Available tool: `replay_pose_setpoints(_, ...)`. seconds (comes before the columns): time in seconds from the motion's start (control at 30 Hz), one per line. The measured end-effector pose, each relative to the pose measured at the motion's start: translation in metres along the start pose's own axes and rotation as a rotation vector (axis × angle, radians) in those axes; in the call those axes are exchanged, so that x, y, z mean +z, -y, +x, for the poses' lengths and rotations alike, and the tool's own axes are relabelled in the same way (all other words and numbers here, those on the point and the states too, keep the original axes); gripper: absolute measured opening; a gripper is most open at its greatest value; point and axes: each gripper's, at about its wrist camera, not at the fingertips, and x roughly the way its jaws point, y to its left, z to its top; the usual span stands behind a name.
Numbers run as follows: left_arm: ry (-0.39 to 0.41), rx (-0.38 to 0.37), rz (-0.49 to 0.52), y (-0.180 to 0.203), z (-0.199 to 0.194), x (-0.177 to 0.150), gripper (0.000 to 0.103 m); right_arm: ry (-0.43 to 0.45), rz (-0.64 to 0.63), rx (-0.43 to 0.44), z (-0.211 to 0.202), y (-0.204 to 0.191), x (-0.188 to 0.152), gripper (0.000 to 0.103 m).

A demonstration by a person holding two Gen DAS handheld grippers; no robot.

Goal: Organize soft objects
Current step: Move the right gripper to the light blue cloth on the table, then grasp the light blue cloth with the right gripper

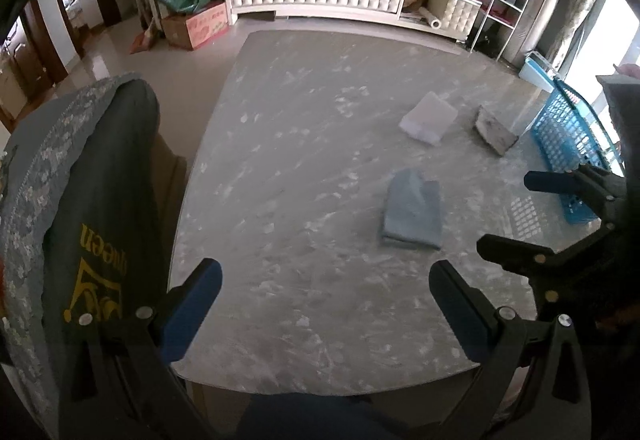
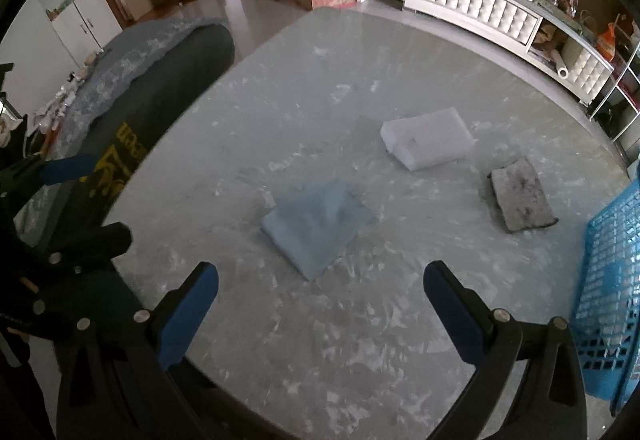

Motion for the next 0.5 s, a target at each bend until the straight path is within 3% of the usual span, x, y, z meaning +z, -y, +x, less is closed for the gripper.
replay_pose_setpoints(0.17, -0.023, -0.001, -0.021, -0.012, 0.021, 0.005, 0.103, -0.050, 0.019, -0.002, 0.026, 0.006, 0.006, 0.102)
replay_pose_setpoints(0.3, -0.035, -0.003, -0.027, -0.020, 0.035, 0.011, 0.103, -0.090, 0.042, 0.006, 0.044, 0.014, 0.009, 0.094)
replay_pose_setpoints(0.43, -0.041, 0.007, -0.021, -0.025, 0.044, 0.018, 0.103, -0.111, 0.067, 0.011, 0.056, 0.024, 0.013, 0.093)
replay_pose_setpoints(0.5, -0.040, 0.000, -0.023, -0.026, 0.048, 0.021, 0.103, -0.123, 0.095, 0.034, 0.061, 0.028, 0.014, 0.087)
